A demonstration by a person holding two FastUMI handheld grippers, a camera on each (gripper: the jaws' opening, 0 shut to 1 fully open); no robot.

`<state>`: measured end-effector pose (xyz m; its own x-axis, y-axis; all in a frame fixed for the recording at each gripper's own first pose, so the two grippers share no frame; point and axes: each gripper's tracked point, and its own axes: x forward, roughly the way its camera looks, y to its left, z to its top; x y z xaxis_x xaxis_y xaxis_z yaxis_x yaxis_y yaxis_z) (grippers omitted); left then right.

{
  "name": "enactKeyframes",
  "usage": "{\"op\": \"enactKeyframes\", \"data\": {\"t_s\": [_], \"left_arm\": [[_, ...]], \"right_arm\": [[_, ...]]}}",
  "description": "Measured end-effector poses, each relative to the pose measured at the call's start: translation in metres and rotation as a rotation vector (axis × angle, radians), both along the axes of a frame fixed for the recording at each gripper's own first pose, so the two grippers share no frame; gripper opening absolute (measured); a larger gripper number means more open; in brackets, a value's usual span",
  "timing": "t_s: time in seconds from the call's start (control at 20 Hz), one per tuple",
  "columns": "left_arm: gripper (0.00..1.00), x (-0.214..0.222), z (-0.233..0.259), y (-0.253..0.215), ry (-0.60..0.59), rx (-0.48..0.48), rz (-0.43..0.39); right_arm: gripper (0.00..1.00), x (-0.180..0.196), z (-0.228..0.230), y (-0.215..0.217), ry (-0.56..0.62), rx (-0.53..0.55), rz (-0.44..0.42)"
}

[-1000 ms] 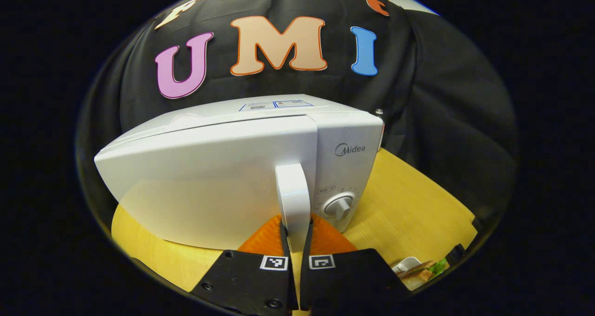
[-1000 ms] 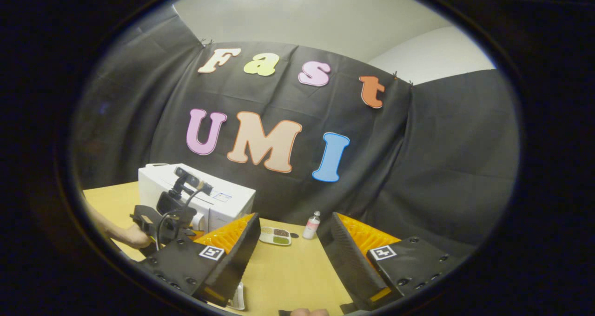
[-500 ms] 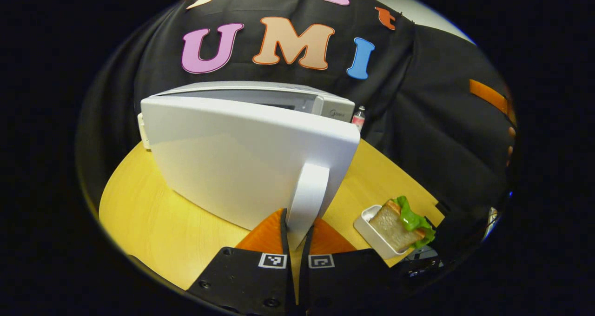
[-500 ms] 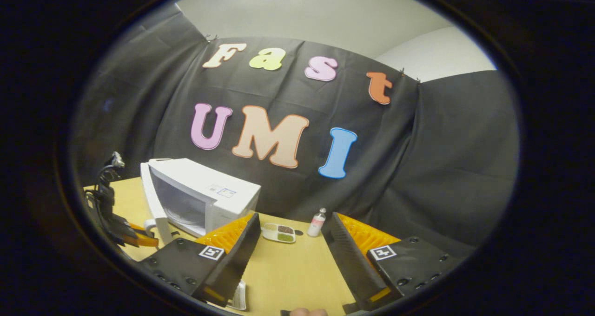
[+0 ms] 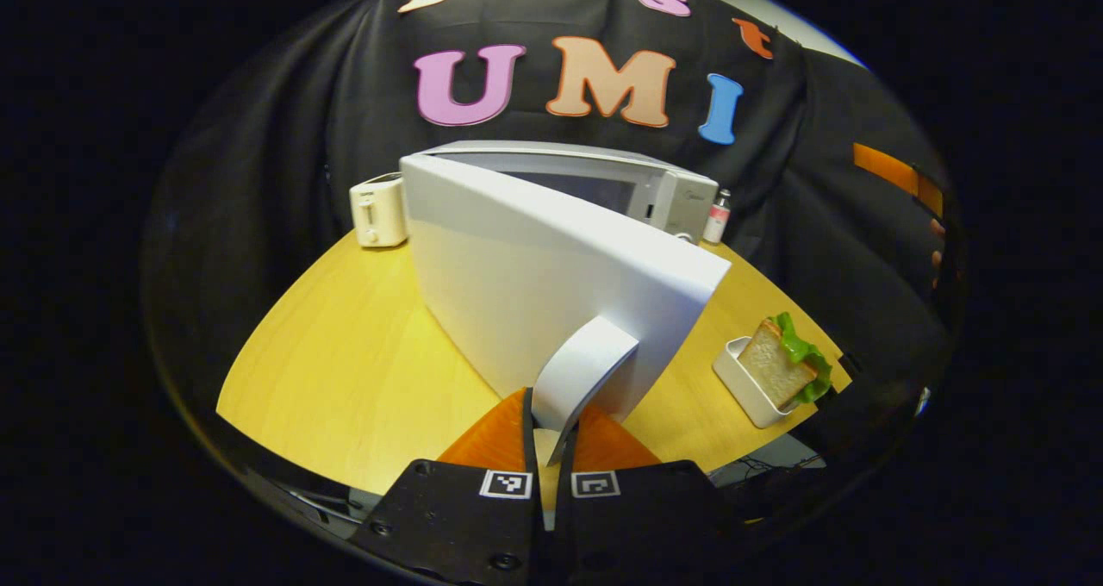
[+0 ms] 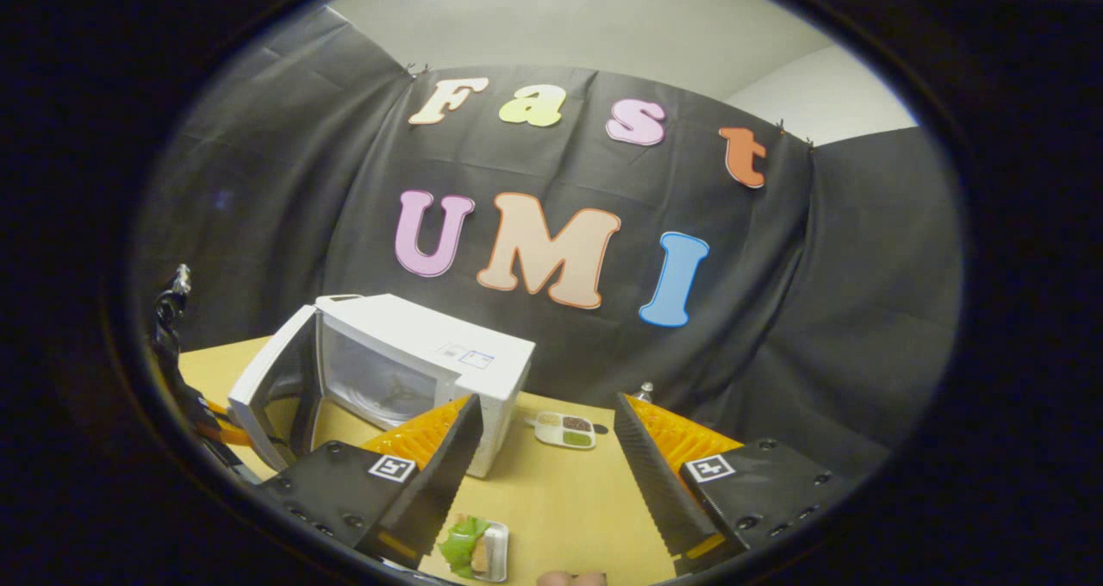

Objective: Open the microwave oven with the left hand, put the food in, and close the microwave oven.

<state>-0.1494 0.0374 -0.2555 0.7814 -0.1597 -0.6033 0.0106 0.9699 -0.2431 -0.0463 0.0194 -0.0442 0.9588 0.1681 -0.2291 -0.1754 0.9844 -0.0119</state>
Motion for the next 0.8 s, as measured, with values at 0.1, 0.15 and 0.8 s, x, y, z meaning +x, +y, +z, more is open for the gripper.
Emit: {"op": "enactKeyframes", "data": {"t_s": [0.1, 0.15, 0.8], "left_arm": [[0.02, -0.014, -0.004, 0.039, 0.015, 0.003, 0.08], [0.02, -0.019, -0.007, 0.058, 0.026, 0.003, 0.125], [0.01, -0.03, -0.018, 0.132, -0.014, -0.053, 0.124]], "right_arm": [[0.98, -0.005, -0.005, 0.011, 0.02, 0.007, -0.001], [0.98, -0.009, -0.009, 0.017, 0.031, 0.012, -0.004], [0.98, -0.044, -0.084, 0.052, 0.194, 0.056, -0.032]]}}
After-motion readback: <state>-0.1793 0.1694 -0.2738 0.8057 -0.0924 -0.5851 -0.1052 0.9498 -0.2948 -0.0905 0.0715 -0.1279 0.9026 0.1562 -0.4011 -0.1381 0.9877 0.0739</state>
